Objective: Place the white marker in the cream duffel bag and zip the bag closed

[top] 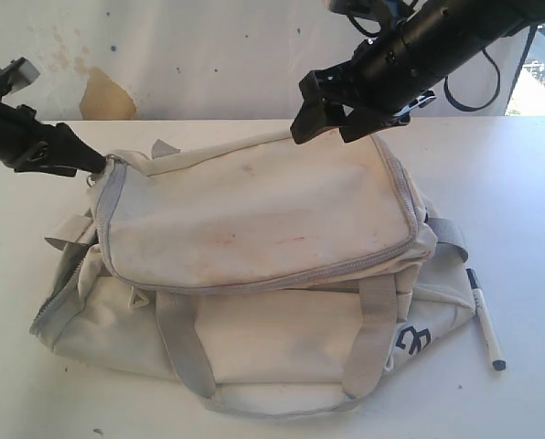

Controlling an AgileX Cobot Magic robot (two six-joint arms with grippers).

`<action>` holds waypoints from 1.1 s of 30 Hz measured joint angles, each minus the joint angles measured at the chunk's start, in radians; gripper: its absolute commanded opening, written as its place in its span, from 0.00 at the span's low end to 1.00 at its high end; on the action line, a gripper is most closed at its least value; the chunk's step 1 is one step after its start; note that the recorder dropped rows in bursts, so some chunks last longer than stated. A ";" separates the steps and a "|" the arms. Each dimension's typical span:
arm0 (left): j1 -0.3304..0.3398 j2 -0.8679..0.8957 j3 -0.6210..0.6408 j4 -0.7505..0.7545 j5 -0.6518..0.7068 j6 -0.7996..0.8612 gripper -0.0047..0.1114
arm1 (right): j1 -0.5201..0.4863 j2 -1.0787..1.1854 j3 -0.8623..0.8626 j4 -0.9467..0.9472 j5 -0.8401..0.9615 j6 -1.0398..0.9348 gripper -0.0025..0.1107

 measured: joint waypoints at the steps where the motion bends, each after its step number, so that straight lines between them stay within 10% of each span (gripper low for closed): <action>1: 0.000 0.002 0.000 -0.010 0.003 0.016 0.76 | 0.000 0.000 0.000 0.000 0.000 0.000 0.61; 8: 0.000 0.040 -0.002 -0.065 0.078 0.137 0.74 | 0.000 0.000 0.000 0.000 0.000 0.000 0.61; 16: 0.000 0.056 -0.002 -0.079 0.125 0.179 0.41 | 0.000 0.000 0.000 0.000 -0.017 0.000 0.61; 24: 0.000 0.058 -0.002 -0.074 0.123 0.185 0.39 | 0.000 0.000 0.000 0.000 -0.021 0.000 0.61; 33: 0.004 0.058 -0.002 -0.053 0.128 0.183 0.04 | 0.000 0.000 0.000 0.000 -0.021 0.000 0.61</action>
